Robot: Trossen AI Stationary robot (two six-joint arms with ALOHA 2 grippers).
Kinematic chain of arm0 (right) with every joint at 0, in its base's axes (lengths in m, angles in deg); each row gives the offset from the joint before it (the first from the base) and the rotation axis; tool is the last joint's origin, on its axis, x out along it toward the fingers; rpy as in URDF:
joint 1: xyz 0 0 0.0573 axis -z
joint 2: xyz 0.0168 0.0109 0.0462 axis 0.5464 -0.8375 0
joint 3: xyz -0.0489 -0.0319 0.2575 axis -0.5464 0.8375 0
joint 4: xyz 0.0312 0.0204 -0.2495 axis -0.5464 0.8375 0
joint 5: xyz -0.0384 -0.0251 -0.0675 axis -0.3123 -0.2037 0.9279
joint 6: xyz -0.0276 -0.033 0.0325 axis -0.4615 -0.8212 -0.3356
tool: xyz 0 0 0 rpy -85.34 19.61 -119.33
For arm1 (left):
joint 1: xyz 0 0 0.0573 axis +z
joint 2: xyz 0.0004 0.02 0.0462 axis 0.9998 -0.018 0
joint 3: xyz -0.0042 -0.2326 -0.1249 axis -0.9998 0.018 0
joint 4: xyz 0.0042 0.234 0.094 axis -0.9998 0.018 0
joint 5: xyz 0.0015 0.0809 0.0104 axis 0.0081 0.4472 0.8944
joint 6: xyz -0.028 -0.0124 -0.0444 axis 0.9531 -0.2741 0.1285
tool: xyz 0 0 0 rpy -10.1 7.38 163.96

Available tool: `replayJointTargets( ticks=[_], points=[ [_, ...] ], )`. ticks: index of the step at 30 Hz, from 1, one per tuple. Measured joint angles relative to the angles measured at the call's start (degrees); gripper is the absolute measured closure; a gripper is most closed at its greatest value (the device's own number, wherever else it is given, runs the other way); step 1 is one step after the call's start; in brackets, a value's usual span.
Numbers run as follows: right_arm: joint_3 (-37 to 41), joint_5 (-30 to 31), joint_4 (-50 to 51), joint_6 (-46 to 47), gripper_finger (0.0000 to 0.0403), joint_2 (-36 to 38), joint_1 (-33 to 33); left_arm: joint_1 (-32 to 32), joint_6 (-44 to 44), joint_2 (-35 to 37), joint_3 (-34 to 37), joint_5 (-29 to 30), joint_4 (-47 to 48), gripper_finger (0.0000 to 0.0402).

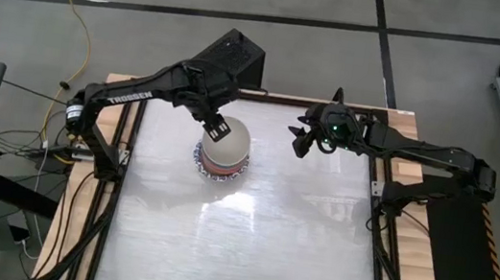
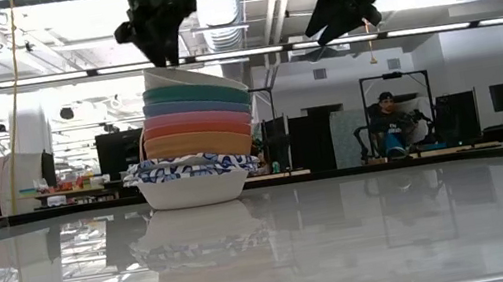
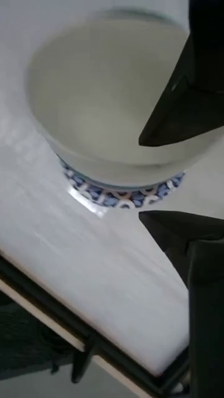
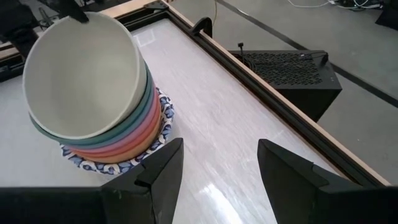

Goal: Nest bowls inside each other
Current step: Stack the white bowl on top of the green bowl

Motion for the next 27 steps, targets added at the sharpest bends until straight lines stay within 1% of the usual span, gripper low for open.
replayJointTargets(
  ticks=[5, 8, 10, 12, 14, 15, 18, 19, 22, 27],
  points=[
    [0.00, -0.05, 0.01, -0.74, 0.0175, 0.00, -0.02, 0.00, -0.98, 0.10, -4.66, -0.67, 0.91, 0.0232],
    [0.00, -0.05, 0.01, -0.76, 0.0175, 0.00, -0.02, 0.00, -1.38, 0.71, -6.07, -0.15, -0.90, 0.0241],
    [0.00, -0.05, 0.03, -0.79, 0.0175, 0.00, -0.02, -0.30, -1.24, 2.27, -6.09, -1.70, -5.92, 0.0265],
    [0.00, -0.06, 0.03, -0.87, 0.0175, 0.00, -0.02, -0.44, -3.00, 4.03, -6.33, -4.80, -11.08, 0.0309],
    [0.00, -0.06, 0.05, -0.87, 0.0175, 0.00, -0.02, -0.23, -4.16, 5.38, -6.40, -6.18, -11.03, 0.0366],
    [0.00, -0.08, 0.05, -0.87, 0.0175, 0.00, -0.02, 0.35, -4.22, 5.75, -6.40, -6.32, -9.77, 0.0383],
    [0.00, -0.08, 0.02, -0.87, 0.0175, 0.00, -0.02, 2.35, -3.71, 5.66, -6.25, -6.65, -6.12, 0.0396],
    [0.00, -0.08, 0.01, -0.87, 0.0175, 0.00, -0.02, 2.89, -3.71, 5.47, -6.25, -7.70, -5.62, 0.0399],
    [0.00, -0.05, -0.01, -0.85, 0.0175, 0.00, -0.02, 3.65, -5.02, 4.56, -6.29, -13.43, -5.78, 0.0401],
    [0.00, -0.05, 0.03, -0.85, 0.0175, 0.00, -0.02, 4.82, -7.66, 3.40, -6.18, -21.14, -7.07, 0.0401]
  ],
)
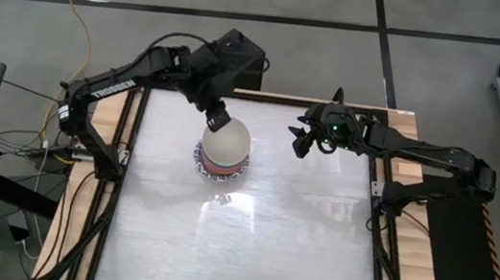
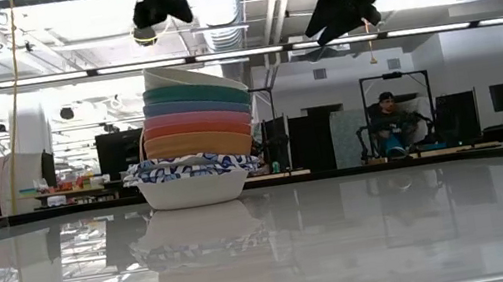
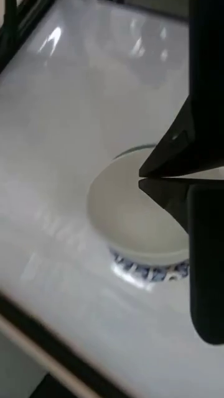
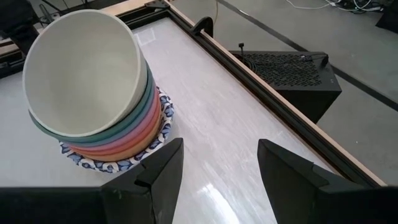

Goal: Nest bowls inside each other
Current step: Stack the white bowl on top of the green bowl

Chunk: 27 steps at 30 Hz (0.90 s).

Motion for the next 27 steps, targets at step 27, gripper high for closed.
replayJointTargets(
  ticks=[27],
  points=[
    [0.00, 0.07, 1.66, -0.02, 0.0175, 0.00, 1.36, 9.29, 6.51, 6.41, 26.36, -18.43, -17.15, 0.0401]
  ],
)
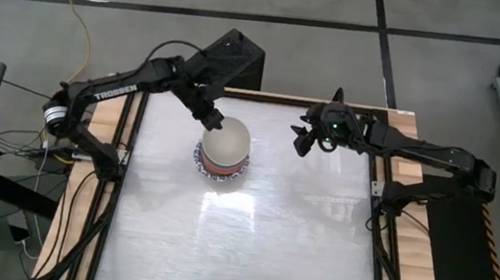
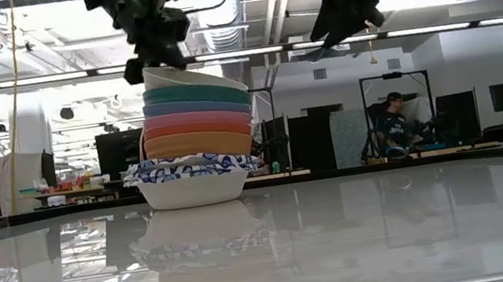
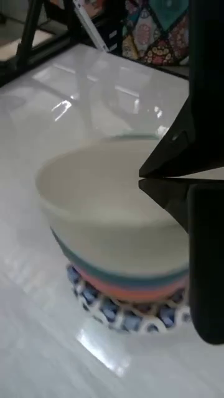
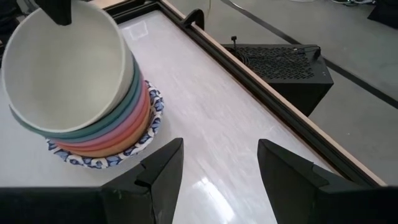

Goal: Nest bowls inside each other
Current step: Stack the white bowl on top of the green bowl

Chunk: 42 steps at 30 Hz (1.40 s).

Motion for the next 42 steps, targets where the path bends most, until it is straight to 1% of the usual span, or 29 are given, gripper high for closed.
replayJointTargets(
  ticks=[6, 10, 15, 19, 21, 23, 25, 29, 31, 33, 37, 42],
  points=[
    [0.00, 0.00, 0.00, 0.00, 0.0175, 0.00, 0.99, 0.54, 0.36, 0.47, 5.14, -0.23, -1.58, 0.0401],
    [0.00, -0.03, -0.01, 0.00, 0.0175, 0.00, 1.28, 0.52, 2.41, 0.47, 7.88, -2.30, -5.85, 0.0401],
    [0.00, -0.02, -0.02, -0.33, 0.0175, 0.00, 1.28, 0.54, 3.38, 1.03, 7.87, -2.65, -6.02, 0.0401],
    [0.00, -0.08, -0.23, -0.44, 0.0175, 0.00, 1.28, 0.52, 4.67, 3.76, 7.85, -1.62, -5.88, 0.0401],
    [0.00, -1.30, -0.92, -0.44, 0.0175, 0.00, 1.28, 0.37, 5.76, 5.82, 7.87, -0.74, -6.28, 0.0401],
    [0.00, -3.84, -2.12, -0.44, 0.0175, 0.00, 1.28, -0.83, 6.67, 8.45, 7.85, 0.42, -7.62, 0.0401],
    [0.12, -7.02, -5.70, -0.96, 0.0175, 0.00, 1.28, -2.99, 6.71, 11.25, 7.79, 2.61, -8.42, 0.0401],
    [2.31, -17.42, -20.83, -2.40, 0.0175, -1.08, 0.54, -7.85, 6.74, 15.42, 7.79, 8.15, -11.19, 0.0401],
    [2.89, -20.48, -27.30, -2.54, 0.0175, -2.93, -0.12, -9.62, 6.69, 17.28, 7.76, 11.33, -12.12, 0.0401],
    [3.32, -22.13, -32.16, -2.70, 0.0175, -5.51, -1.09, -10.93, 6.82, 18.92, 7.94, 14.82, -12.87, 0.0401],
    [3.32, -23.97, -41.19, -4.47, 0.0175, -12.12, -4.06, -12.86, 7.06, 21.00, 8.31, 19.58, -12.18, 0.0401],
    [3.32, -24.16, -47.74, -6.88, 0.0175, -18.74, -7.58, -13.19, 8.27, 23.75, 8.33, 21.73, -11.79, 0.0401]
  ],
)
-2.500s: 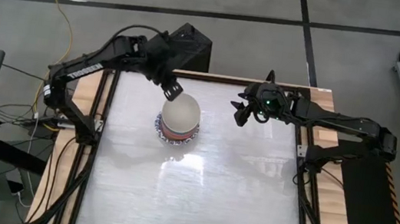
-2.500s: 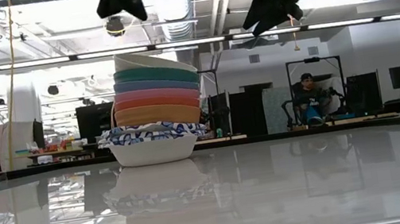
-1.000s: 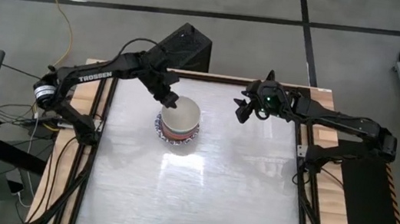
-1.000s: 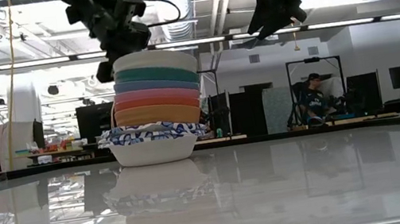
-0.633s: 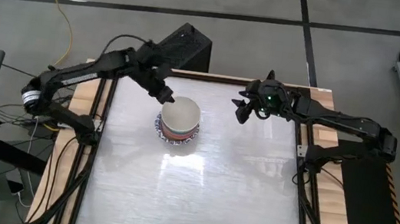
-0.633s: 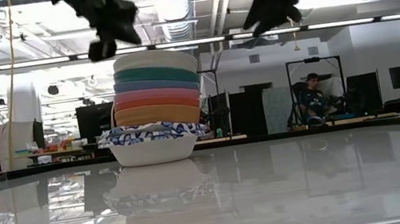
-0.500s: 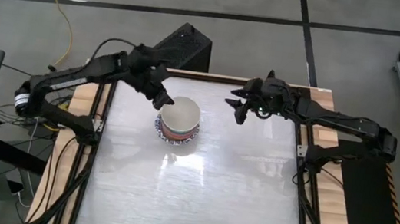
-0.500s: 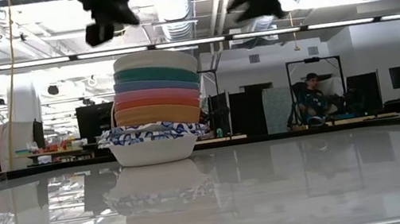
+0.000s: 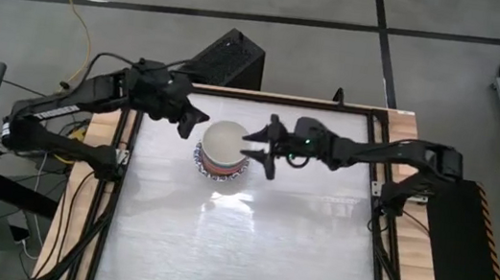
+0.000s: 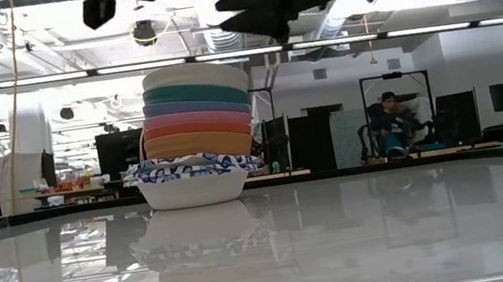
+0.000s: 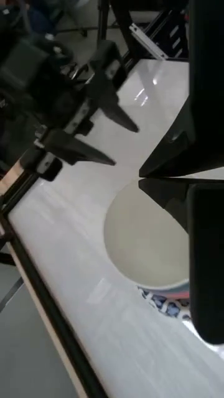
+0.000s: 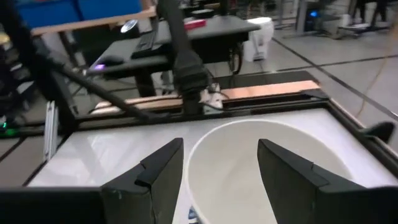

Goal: Nest bowls inside each other
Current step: Stack the white bowl on top of the green bowl

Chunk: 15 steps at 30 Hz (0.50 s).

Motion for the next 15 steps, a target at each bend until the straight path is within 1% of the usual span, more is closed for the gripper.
replayJointTargets(
  ticks=[3, 7, 15],
  points=[
    [0.00, 0.06, -1.48, -2.14, 0.0175, -2.29, -1.21, 0.00, 0.20, 1.40, 0.00, 1.48, 0.80, 0.0401],
    [-0.01, 0.47, -2.72, -2.78, 0.0175, -5.29, -1.61, 0.00, 0.74, 2.85, 0.00, 3.31, 1.28, 0.0401],
    [0.00, 1.03, -4.47, -2.78, 0.0175, -10.00, -1.34, 0.00, 0.86, 3.73, 0.04, 3.48, 3.42, 0.0401]
  ],
)
